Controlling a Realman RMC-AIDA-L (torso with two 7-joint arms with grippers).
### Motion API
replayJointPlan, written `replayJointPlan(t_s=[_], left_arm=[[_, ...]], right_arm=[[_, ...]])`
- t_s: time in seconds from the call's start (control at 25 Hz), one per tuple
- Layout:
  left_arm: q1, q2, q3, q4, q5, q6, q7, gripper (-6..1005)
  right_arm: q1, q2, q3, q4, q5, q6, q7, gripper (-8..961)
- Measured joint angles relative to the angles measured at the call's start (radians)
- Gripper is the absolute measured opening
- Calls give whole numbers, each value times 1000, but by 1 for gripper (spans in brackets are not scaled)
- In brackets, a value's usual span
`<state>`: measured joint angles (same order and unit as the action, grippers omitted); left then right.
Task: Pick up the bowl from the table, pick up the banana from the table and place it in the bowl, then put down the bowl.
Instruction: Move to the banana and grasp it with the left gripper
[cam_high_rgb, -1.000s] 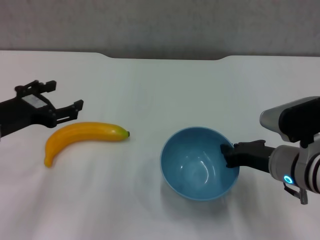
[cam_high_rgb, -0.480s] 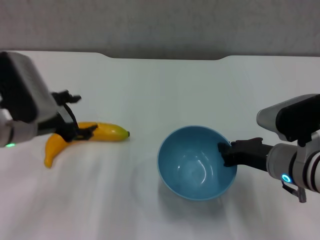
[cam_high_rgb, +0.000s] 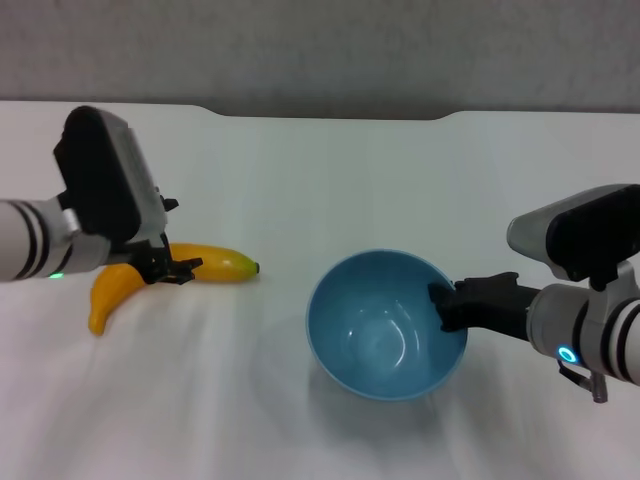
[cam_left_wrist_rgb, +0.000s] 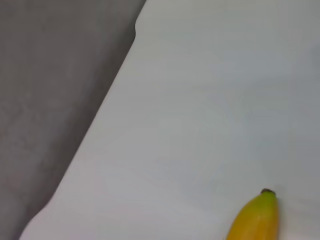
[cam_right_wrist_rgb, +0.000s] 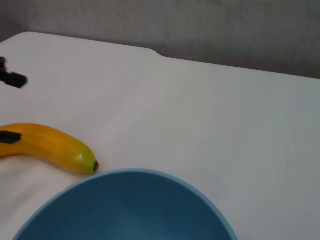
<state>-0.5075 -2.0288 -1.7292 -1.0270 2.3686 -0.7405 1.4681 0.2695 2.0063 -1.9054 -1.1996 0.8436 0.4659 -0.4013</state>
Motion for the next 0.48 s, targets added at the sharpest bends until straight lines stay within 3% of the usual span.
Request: replayJointPlan(t_s=[0.28,0.48], left_arm=[[-172,7,-147,214,89,-56,-28,862],[-254,35,-214,297,148,-125,-54,862]], right_arm=[[-1,0,-10,-10,2,0,0,42],[5,0,-15,-12,6,0,-1,43]])
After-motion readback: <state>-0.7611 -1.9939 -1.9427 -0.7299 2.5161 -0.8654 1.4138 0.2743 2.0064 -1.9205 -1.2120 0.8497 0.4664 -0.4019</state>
